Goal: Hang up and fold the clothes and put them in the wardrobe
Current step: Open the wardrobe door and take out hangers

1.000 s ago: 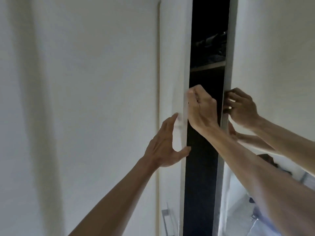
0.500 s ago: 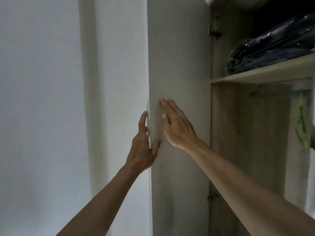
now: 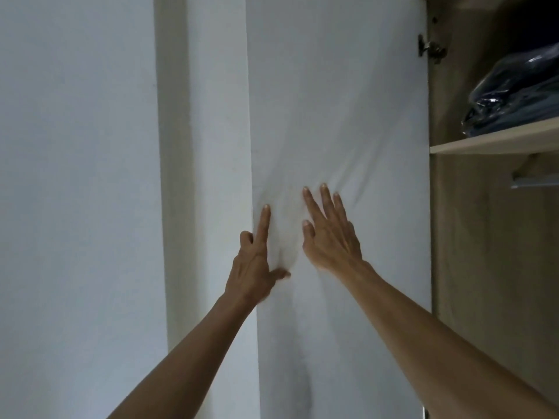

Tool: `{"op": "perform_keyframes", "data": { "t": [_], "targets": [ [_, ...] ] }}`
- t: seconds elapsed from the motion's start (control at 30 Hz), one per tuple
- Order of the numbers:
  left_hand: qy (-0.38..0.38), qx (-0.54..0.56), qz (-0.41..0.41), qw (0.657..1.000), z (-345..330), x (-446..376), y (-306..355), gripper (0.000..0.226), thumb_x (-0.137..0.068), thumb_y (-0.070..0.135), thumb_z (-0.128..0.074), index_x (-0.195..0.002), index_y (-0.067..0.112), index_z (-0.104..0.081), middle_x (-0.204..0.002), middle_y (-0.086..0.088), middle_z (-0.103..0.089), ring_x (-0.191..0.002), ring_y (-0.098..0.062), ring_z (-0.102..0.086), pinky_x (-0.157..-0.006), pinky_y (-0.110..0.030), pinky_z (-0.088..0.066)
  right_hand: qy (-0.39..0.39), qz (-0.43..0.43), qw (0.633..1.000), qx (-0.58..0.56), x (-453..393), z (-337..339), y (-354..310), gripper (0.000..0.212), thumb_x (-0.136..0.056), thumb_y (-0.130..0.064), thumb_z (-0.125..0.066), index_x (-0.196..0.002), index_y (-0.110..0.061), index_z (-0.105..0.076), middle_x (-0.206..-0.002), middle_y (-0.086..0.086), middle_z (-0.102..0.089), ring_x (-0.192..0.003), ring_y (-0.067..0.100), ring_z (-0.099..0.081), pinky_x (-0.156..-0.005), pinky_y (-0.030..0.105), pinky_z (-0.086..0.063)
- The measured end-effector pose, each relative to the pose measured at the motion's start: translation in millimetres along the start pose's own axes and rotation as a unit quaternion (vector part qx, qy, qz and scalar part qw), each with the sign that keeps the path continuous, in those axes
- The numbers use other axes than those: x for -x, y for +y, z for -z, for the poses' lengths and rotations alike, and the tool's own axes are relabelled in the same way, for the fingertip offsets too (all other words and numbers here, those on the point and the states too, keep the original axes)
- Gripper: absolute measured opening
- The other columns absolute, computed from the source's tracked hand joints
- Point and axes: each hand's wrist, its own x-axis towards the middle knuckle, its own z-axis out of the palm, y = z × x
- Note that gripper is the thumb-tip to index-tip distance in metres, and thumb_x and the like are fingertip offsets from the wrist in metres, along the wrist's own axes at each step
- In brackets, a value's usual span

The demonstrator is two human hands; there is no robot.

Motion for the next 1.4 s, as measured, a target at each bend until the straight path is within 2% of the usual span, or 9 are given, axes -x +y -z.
{"op": "perform_keyframes", "data": {
  "t": [0.1, 0.17, 0.23, 0.27, 0.37, 0.47, 0.67, 1.2, 1.4],
  "targets": [
    [0.013, 0.0, -0.005, 1.0, -11, -8, -7, 0.135, -0.073, 0.038, -0.087, -0.15, 0.046, 0.023, -0.119, -0.004, -0.033, -0.081, -0.02, -0.052, -0.08, -0.035, -0.053, 0.005, -0.006, 1.0, 0.023, -11, -10, 14, 0.063, -0.107, -0.038, -0.024, -0.155, -0.044, 0.016, -0.164, -0.01, 0.026, -0.152, 0.018, 0.023, -0.121, 0.057, -0.008],
    [0.044, -0.002, -0.026, 0.999, -18, -14, -13, 0.126, -0.076, 0.046, -0.082, -0.154, 0.041, 0.018, -0.147, -0.006, -0.02, -0.111, -0.03, -0.054, -0.094, -0.038, -0.051, 0.013, -0.013, 0.999, 0.033, -21, -14, 23, 0.062, -0.107, -0.042, -0.02, -0.154, -0.044, 0.02, -0.163, -0.01, 0.029, -0.151, 0.018, 0.026, -0.121, 0.058, -0.004],
    [0.086, -0.013, -0.061, 0.994, -27, -24, -19, 0.116, -0.082, 0.053, -0.073, -0.157, 0.035, 0.013, -0.163, -0.003, 0.011, -0.147, -0.033, -0.022, -0.111, -0.041, -0.038, 0.023, -0.013, 0.999, 0.036, -31, -19, 30, 0.062, -0.107, -0.044, -0.018, -0.153, -0.044, 0.022, -0.162, -0.009, 0.031, -0.15, 0.019, 0.029, -0.121, 0.059, -0.002],
    [0.107, -0.02, -0.081, 0.991, -30, -28, -20, 0.111, -0.085, 0.054, -0.069, -0.157, 0.032, 0.012, -0.163, -0.003, 0.022, -0.153, -0.028, -0.002, -0.114, -0.038, -0.029, 0.028, -0.01, 0.999, 0.039, -35, -21, 33, 0.062, -0.106, -0.045, -0.018, -0.153, -0.044, 0.022, -0.162, -0.009, 0.032, -0.15, 0.019, 0.029, -0.121, 0.059, -0.001],
    [0.139, -0.05, -0.122, 0.981, -39, -42, -19, 0.096, -0.093, 0.057, -0.058, -0.159, 0.026, 0.005, -0.162, -0.004, 0.031, -0.151, -0.025, 0.021, -0.111, -0.033, -0.008, 0.054, 0.003, 0.997, 0.056, -48, -27, 43, 0.063, -0.106, -0.047, -0.017, -0.153, -0.042, 0.024, -0.162, -0.007, 0.032, -0.15, 0.022, 0.029, -0.12, 0.061, -0.001],
    [0.137, -0.084, -0.119, 0.98, -45, -54, -21, 0.089, -0.095, 0.062, -0.046, -0.159, 0.027, 0.005, -0.162, -0.001, 0.029, -0.149, -0.03, 0.026, -0.114, -0.041, -0.013, 0.066, 0.011, 0.996, 0.059, -59, -31, 49, 0.063, -0.105, -0.047, -0.017, -0.153, -0.042, 0.025, -0.162, -0.006, 0.033, -0.149, 0.022, 0.03, -0.12, 0.063, 0.001],
    [0.133, -0.157, -0.072, 0.976, -52, -62, -22, 0.084, -0.098, 0.063, -0.036, -0.158, 0.028, 0.011, -0.163, -0.001, 0.026, -0.149, -0.03, 0.026, -0.119, -0.059, -0.022, 0.075, 0.025, 0.995, 0.065, -68, -35, 59, 0.063, -0.105, -0.046, -0.017, -0.153, -0.042, 0.024, -0.162, -0.007, 0.033, -0.149, 0.021, 0.032, -0.12, 0.064, 0.003],
    [0.129, -0.248, -0.058, 0.958, -49, -64, -25, 0.077, -0.1, 0.064, -0.025, -0.158, 0.027, 0.009, -0.164, -0.003, 0.025, -0.149, -0.03, 0.026, -0.121, -0.059, 0.003, 0.044, 0.026, 0.997, 0.061, -69, -23, 56, 0.064, -0.106, -0.042, -0.023, -0.155, -0.043, 0.019, -0.162, -0.009, 0.032, -0.149, 0.02, 0.031, -0.122, 0.06, 0.0],
    [0.162, -0.245, -0.11, 0.95, -49, -69, -5, 0.067, -0.101, 0.053, -0.036, -0.157, 0.017, -0.023, -0.166, -0.013, -0.012, -0.153, -0.034, -0.002, -0.122, -0.058, -0.001, 0.064, 0.009, 0.998, 0.016, -62, 10, 40, 0.063, -0.103, -0.032, -0.042, -0.159, -0.029, -0.013, -0.167, 0.003, -0.014, -0.152, 0.024, -0.015, -0.118, 0.051, -0.027]
  ]
}}
